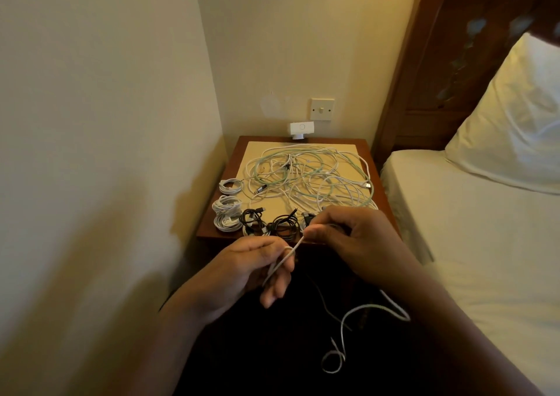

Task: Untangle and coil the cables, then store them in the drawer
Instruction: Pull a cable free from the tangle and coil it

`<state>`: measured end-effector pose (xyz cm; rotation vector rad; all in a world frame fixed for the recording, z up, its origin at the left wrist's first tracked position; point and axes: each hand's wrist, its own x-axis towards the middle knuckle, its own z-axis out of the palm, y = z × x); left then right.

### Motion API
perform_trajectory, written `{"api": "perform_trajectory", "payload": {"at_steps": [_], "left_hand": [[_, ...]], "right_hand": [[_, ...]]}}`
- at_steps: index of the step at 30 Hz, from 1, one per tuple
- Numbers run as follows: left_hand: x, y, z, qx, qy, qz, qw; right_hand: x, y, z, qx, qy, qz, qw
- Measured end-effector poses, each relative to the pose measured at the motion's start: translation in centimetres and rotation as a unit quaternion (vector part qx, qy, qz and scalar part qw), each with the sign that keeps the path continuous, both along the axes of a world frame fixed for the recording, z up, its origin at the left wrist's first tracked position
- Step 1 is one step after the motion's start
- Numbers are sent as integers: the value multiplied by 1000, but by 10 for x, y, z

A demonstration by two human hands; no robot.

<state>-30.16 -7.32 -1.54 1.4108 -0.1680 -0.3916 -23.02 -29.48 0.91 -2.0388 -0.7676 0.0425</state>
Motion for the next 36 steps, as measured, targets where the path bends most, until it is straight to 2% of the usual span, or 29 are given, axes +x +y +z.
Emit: {"api": "perform_trajectory", "payload": {"at_steps": [3,5,8,10,12,14,16,20,22,24,26,28,30,33,36], "left_hand": [[0,0,7,-23,33,-40,998],[1,-3,9,-90,58,-39,993],[8,-9,12,-223,35,36,974],[16,-12,14,-248,8,110,963],[25,-16,13,-206,-18,176,962],[31,-23,4,-91,-56,233,967],[31,-29,-6,17,-91,251,964],[23,-25,-7,192,-122,179,957],[19,-18,-9,201,-91,98,970],[12,-11,-10,194,-46,48,979],[4,-5,-11,138,-3,23,990],[-3,2,-8,4,28,6,1000],[-8,6,-2,-130,39,-9,991],[-3,0,12,-244,28,70,967],[14,-9,18,-274,6,183,944]], "right_hand": [[4,5,-30,30,41,1,999],[-1,10,-53,61,74,-10,995],[-20,15,-78,42,111,-30,992],[-38,19,-82,19,137,-5,990],[-54,24,-73,3,126,21,992],[-64,27,-55,-12,79,16,997],[-66,27,-31,-23,43,9,999],[-45,16,10,-120,0,25,992],[-27,8,21,-125,-25,17,992],[-9,0,22,-88,-40,-9,995],[3,-7,14,-62,-35,-30,997],[13,-11,-2,-26,-12,-48,998],[17,-14,-22,19,23,-79,996],[4,-10,-50,28,68,-86,994],[-26,10,-66,13,92,-31,995]]}}
